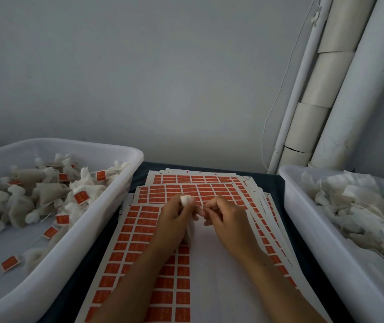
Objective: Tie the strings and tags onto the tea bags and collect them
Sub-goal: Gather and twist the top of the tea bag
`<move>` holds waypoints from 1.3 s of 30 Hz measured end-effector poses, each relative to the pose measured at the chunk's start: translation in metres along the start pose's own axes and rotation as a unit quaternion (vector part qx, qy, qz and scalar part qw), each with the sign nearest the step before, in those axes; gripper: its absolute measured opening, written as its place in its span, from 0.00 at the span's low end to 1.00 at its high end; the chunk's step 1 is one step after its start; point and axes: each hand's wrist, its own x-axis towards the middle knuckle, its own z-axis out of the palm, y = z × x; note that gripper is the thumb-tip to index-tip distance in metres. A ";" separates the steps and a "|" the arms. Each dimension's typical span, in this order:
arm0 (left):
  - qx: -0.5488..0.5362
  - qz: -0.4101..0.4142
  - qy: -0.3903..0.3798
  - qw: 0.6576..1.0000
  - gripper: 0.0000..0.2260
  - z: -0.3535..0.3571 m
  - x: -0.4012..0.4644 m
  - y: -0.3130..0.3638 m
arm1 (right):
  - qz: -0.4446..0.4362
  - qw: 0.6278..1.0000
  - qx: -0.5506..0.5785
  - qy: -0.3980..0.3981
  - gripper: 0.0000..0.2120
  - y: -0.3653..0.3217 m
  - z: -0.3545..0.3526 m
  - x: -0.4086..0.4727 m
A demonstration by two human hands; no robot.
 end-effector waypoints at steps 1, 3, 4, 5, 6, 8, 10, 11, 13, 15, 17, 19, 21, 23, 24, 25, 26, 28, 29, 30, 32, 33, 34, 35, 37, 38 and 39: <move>-0.012 -0.006 0.000 1.000 0.11 0.000 0.000 0.001 | 0.007 1.000 0.008 0.002 0.01 0.000 0.001 0.000; -0.022 -0.013 -0.013 1.000 0.10 0.000 0.000 0.002 | 0.014 1.000 0.010 0.013 0.02 0.000 0.001 -0.001; -0.013 -0.014 -0.024 1.000 0.07 0.000 -0.001 0.001 | 0.013 1.000 0.005 0.022 0.03 0.000 0.001 -0.001; 0.004 -0.015 -0.033 0.999 0.05 0.001 -0.001 0.001 | 0.009 0.999 0.000 0.032 0.04 0.000 0.000 -0.001; 0.025 -0.013 -0.038 0.999 0.03 0.001 -0.002 -0.001 | 0.004 0.999 -0.006 0.039 0.05 0.000 0.000 -0.002; 0.068 -0.005 -0.045 0.997 0.02 0.002 -0.002 -0.004 | -0.004 0.998 -0.018 0.052 0.06 0.000 -0.001 -0.002; 0.101 0.007 -0.056 0.993 0.05 0.002 -0.001 -0.005 | -0.010 0.998 -0.030 0.063 0.07 0.001 -0.002 -0.002; 0.103 0.010 -0.057 0.993 0.07 0.002 -0.001 -0.005 | -0.010 0.997 -0.035 0.065 0.08 0.001 -0.002 -0.001; 0.080 0.005 -0.040 0.996 0.11 0.002 -0.001 -0.005 | -0.007 0.997 -0.044 0.066 0.09 0.001 -0.001 -0.001; 0.072 0.000 -0.022 0.997 0.13 0.002 0.000 -0.004 | -0.002 0.996 -0.049 0.075 0.10 0.001 -0.001 -0.001; 0.087 0.001 -0.024 0.996 0.15 0.002 -0.001 -0.003 | 0.013 0.994 -0.044 0.096 0.10 0.001 -0.002 0.001; 0.090 0.001 -0.029 0.996 0.16 0.003 0.000 -0.002 | 0.039 0.992 -0.039 0.115 0.11 0.002 -0.004 0.003; 0.079 -0.004 -0.029 0.996 0.17 0.004 0.000 0.000 | 0.060 0.990 -0.036 0.125 0.11 0.003 -0.004 0.004; 0.068 -0.010 -0.023 0.997 0.17 0.002 -0.001 0.002 | 0.070 0.990 -0.020 0.124 0.11 0.002 -0.003 0.003; 0.064 -0.014 -0.018 0.998 0.17 0.000 -0.001 0.002 | 0.076 0.990 -0.006 0.118 0.11 0.002 -0.002 0.003; 0.062 -0.020 -0.012 0.998 0.16 -0.002 -0.001 0.001 | 0.084 0.991 0.011 0.103 0.11 0.003 -0.001 0.003; 0.060 -0.028 -0.001 0.998 0.16 -0.005 -0.001 0.000 | 0.093 0.992 0.029 0.080 0.11 0.004 0.000 0.004; 0.054 -0.054 0.021 0.997 0.16 -0.008 0.000 -0.002 | 0.117 0.991 0.058 0.029 0.09 0.007 0.000 0.006; 0.054 -0.065 0.027 0.996 0.15 -0.009 0.000 -0.002 | 0.129 0.989 0.072 0.014 0.08 0.008 -0.001 0.009; 0.058 -0.071 0.029 0.995 0.15 -0.009 0.001 -0.002 | 0.142 0.986 0.090 0.005 0.07 0.010 -0.002 0.012; 0.059 -0.081 0.032 0.994 0.15 -0.010 0.002 -0.002 | 0.166 0.977 0.131 -0.013 0.06 0.012 -0.004 0.018; 0.056 -0.087 0.034 0.994 0.15 -0.010 0.003 -0.001 | 0.178 0.974 0.141 -0.024 0.06 0.013 -0.004 0.020; 0.054 -0.094 0.035 0.994 0.14 -0.011 0.004 -0.001 | 0.190 0.971 0.138 -0.032 0.05 0.014 -0.004 0.022; 0.053 -0.098 0.035 0.993 0.14 -0.011 0.004 -0.001 | 0.200 0.972 0.120 -0.040 0.04 0.016 -0.005 0.024; 0.050 -0.103 0.036 0.993 0.14 -0.011 0.005 -0.002 | 0.195 0.978 0.050 -0.059 0.05 0.020 -0.006 0.026; 0.046 -0.106 0.037 0.993 0.14 -0.011 0.005 -0.002 | 0.182 0.980 0.014 -0.077 0.06 0.022 -0.006 0.027; 0.041 -0.108 0.039 0.993 0.14 -0.011 0.005 -0.003 | 0.166 0.981 -0.019 -0.098 0.06 0.023 -0.008 0.028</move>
